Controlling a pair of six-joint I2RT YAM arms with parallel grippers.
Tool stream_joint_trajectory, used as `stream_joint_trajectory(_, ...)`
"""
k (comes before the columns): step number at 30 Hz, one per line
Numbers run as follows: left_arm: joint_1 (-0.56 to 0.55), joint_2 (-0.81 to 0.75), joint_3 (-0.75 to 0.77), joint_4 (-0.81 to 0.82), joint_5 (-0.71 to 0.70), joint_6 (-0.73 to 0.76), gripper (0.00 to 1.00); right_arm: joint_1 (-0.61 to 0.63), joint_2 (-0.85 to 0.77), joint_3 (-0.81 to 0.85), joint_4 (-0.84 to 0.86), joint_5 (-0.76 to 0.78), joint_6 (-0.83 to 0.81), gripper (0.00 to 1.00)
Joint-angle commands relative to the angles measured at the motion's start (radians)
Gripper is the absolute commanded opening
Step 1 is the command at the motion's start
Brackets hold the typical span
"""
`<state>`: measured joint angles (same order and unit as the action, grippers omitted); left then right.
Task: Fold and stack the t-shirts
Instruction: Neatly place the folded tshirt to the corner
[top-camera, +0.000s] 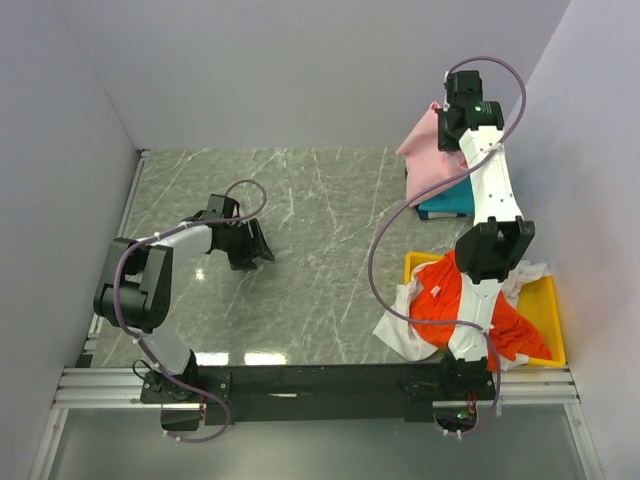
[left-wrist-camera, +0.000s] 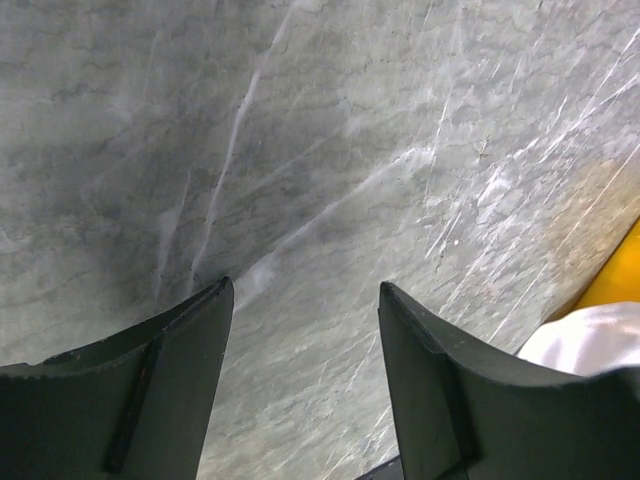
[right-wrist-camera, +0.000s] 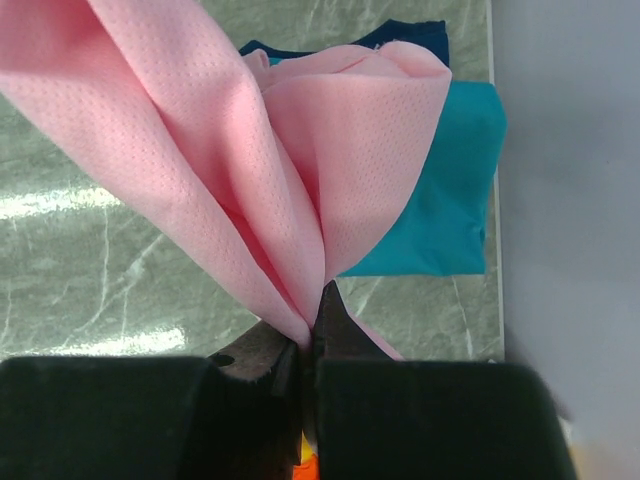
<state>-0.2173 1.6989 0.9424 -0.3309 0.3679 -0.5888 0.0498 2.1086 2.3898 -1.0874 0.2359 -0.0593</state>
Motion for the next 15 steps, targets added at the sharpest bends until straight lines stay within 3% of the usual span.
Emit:
stream_joint_trajectory(1,-0.013,0.031,-0.030,-0.043,-0.014,0.003,0.67,-0.022,-0.024,0.046,0.003,-0.030,0.035,0.00)
stream_joint_trajectory(15,-0.030,0.065,-0.002,-0.053,-0.007,0.007,0.66,-0.114,0.022,-0.064,0.021,-0.072,0.052,0.00)
